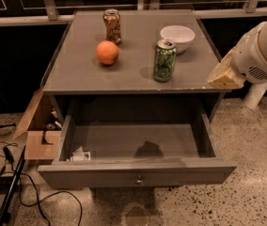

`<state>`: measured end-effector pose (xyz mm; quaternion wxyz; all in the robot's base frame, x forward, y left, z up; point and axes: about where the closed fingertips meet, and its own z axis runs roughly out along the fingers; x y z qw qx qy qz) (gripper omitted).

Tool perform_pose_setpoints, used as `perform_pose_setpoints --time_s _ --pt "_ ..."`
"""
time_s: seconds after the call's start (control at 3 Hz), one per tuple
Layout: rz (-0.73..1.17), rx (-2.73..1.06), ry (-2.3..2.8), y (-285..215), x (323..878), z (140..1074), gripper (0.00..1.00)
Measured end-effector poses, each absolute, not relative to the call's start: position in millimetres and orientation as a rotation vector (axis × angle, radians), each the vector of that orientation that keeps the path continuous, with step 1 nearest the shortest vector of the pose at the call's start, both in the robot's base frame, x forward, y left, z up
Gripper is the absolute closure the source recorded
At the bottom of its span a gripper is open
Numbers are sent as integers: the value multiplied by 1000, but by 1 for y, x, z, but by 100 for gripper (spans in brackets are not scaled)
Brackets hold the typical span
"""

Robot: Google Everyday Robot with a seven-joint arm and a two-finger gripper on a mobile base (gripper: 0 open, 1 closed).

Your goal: Place green can into top drawer

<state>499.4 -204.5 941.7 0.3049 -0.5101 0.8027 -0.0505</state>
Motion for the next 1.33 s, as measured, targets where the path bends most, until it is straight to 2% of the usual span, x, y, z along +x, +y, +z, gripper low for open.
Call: perform_pose_setpoints --time_s 0.67,1.33 --pt "-143 -1209 2125 -207 525 928 100" --pt "-11 -1131 2037 -158 595 914 99"
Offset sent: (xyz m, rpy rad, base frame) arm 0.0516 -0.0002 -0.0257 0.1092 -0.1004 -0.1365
